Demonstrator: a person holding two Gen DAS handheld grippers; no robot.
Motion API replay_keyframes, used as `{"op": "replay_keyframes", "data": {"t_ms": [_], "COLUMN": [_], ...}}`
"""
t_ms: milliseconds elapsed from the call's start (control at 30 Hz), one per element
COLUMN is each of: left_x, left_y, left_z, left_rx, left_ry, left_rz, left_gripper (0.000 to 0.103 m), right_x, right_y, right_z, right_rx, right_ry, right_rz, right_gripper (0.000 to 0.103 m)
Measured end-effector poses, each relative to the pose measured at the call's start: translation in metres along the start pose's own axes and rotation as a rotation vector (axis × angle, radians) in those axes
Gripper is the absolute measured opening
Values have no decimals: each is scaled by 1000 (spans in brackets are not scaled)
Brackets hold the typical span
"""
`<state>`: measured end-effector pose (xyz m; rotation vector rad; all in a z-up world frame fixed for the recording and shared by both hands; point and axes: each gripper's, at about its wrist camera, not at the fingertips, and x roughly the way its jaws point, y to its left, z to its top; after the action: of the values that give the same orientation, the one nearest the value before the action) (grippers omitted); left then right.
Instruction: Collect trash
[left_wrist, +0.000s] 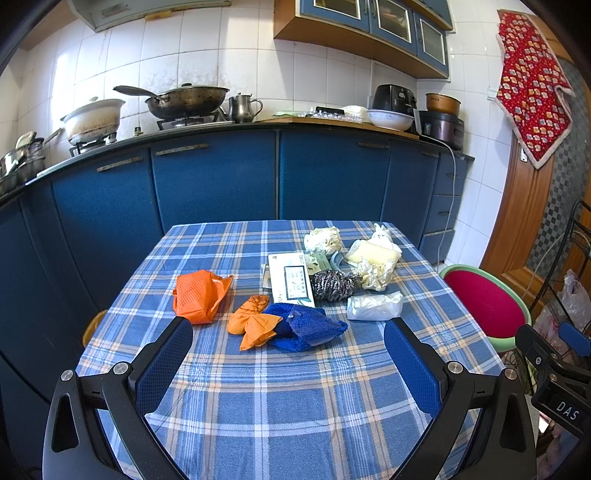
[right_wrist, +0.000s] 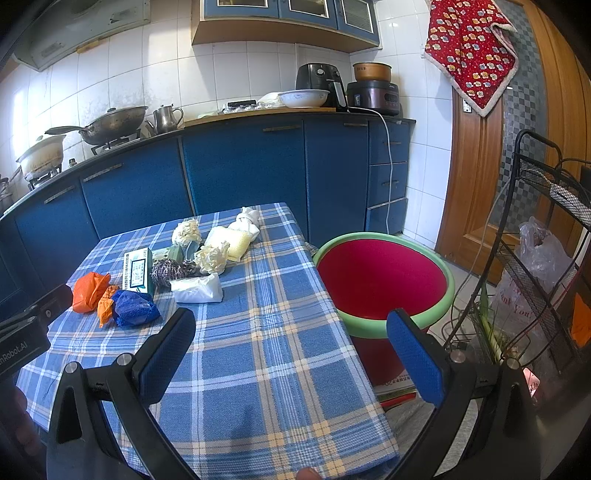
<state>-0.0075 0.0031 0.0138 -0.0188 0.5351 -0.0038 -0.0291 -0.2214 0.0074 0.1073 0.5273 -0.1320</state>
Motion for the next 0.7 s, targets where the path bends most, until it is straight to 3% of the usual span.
{"op": "replay_keyframes", "data": {"t_ms": [700], "left_x": [-5], "left_y": [-2], "left_z": [1], "left_rx": [0], "left_ry": [6], "left_rz": [0], "left_gripper": [103], "right_x": [5], "right_y": [-6], "right_z": [-6], "right_rx": [10], "right_ry": [9], "right_rz": [-3], "right_gripper": [102]}}
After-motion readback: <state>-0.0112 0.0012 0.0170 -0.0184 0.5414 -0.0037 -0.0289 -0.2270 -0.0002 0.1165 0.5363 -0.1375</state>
